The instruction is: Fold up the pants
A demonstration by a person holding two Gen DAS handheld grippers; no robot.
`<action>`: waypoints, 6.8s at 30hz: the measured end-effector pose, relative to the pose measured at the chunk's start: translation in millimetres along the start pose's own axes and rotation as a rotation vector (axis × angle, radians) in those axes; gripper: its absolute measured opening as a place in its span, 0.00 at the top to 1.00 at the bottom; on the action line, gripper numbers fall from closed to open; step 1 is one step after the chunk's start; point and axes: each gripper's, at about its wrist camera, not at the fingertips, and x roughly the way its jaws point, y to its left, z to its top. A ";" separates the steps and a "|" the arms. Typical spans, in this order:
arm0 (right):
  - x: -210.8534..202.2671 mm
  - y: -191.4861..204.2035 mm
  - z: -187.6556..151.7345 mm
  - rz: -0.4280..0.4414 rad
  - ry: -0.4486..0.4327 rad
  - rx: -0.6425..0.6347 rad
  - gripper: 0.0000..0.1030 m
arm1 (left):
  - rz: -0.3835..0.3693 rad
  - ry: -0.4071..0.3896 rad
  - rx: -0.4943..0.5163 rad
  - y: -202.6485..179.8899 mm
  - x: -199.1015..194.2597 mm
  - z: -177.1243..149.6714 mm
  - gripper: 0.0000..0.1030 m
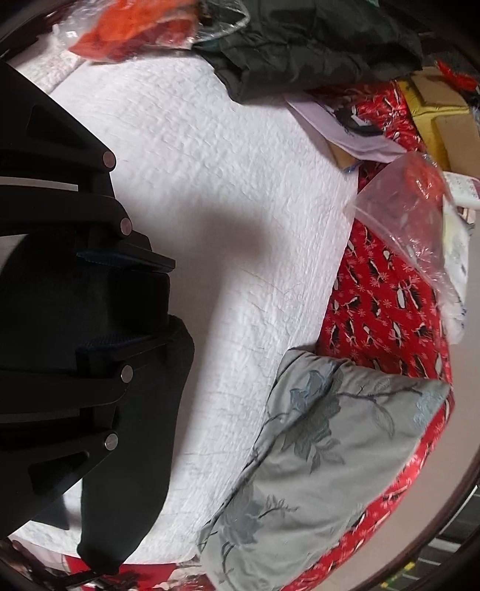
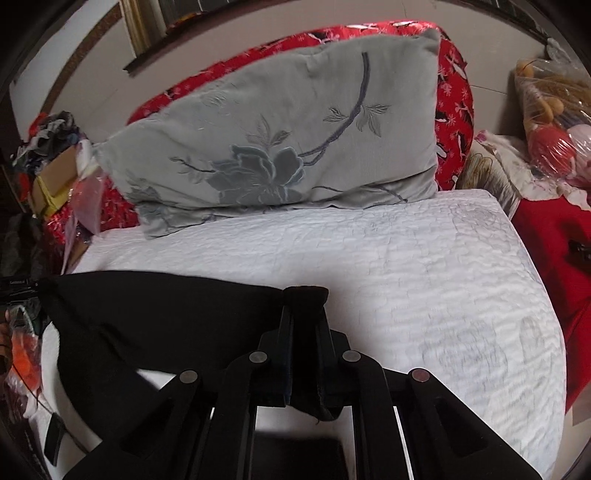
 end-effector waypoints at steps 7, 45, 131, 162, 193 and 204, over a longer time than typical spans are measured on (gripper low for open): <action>-34.9 -3.3 -53.4 0.041 -0.010 0.016 0.91 | -0.050 0.011 0.001 23.0 -42.8 -61.3 0.72; 10.5 -16.8 -115.2 0.237 0.274 0.712 0.63 | -0.229 0.233 -0.272 79.2 3.1 -138.2 0.24; -33.2 -51.5 -107.2 0.196 0.121 0.401 0.67 | -0.236 0.117 -0.136 122.5 8.0 -105.8 0.23; 19.5 -21.5 -161.5 0.302 0.346 0.596 0.97 | -0.228 0.317 -0.178 119.7 106.7 -130.2 0.69; 18.1 -44.7 -100.3 0.145 0.228 0.388 0.61 | -0.174 0.249 -0.023 65.9 80.6 -58.5 0.23; 26.5 -35.2 -97.1 0.077 0.226 0.321 0.95 | -0.096 0.167 0.069 53.8 92.7 -64.4 0.71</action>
